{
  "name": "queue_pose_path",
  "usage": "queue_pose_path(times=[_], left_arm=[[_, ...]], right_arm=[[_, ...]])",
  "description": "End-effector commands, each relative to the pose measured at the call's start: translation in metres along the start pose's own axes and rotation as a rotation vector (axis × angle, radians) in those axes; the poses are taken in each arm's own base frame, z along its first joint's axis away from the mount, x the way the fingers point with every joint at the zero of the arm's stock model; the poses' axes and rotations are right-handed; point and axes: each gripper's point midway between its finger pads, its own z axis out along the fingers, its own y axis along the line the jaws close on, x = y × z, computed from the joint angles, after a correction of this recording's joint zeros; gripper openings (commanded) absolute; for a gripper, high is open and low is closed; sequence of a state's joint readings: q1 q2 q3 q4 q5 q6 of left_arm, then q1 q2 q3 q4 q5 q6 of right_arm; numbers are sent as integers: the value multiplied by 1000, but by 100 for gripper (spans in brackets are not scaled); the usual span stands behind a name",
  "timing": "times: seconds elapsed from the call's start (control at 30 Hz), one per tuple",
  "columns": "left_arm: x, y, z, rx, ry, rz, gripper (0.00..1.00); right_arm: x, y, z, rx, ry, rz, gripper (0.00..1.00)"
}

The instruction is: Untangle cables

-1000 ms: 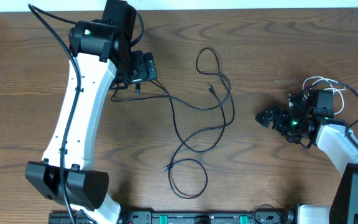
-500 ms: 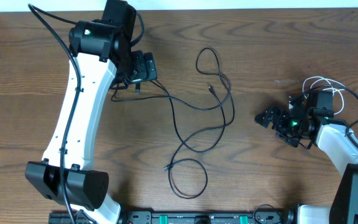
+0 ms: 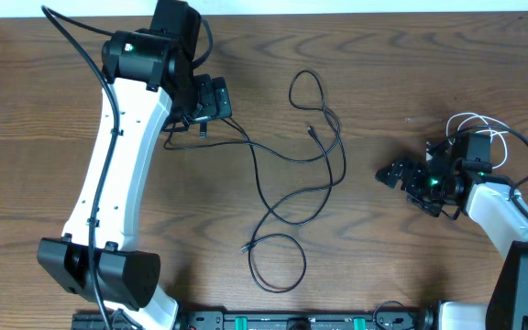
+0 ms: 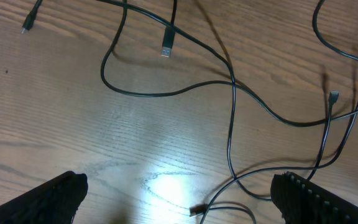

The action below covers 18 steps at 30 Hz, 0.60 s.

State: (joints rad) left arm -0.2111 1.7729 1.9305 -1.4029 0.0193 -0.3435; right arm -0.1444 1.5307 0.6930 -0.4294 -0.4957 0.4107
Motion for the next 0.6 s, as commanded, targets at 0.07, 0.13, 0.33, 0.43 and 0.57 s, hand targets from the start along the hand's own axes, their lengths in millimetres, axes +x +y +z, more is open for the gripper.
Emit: queue_pose_path(times=[0.07, 0.13, 0.33, 0.43, 0.57], left_arm=[[-5, 3, -5, -9, -22, -14, 99], [-4, 3, -5, -9, -22, -14, 99], [-4, 3, -5, -9, -22, -14, 99], [-4, 3, -5, -9, -22, -14, 99], [-4, 3, -5, -9, -22, -14, 99]], right_arm=[[-10, -7, 1, 43, -46, -5, 99], [-13, -5, 1, 36, -61, -13, 99], [-5, -7, 2, 46, -27, 3, 99], [-1, -6, 2, 37, -12, 8, 99], [-1, -6, 2, 38, -11, 9, 99]])
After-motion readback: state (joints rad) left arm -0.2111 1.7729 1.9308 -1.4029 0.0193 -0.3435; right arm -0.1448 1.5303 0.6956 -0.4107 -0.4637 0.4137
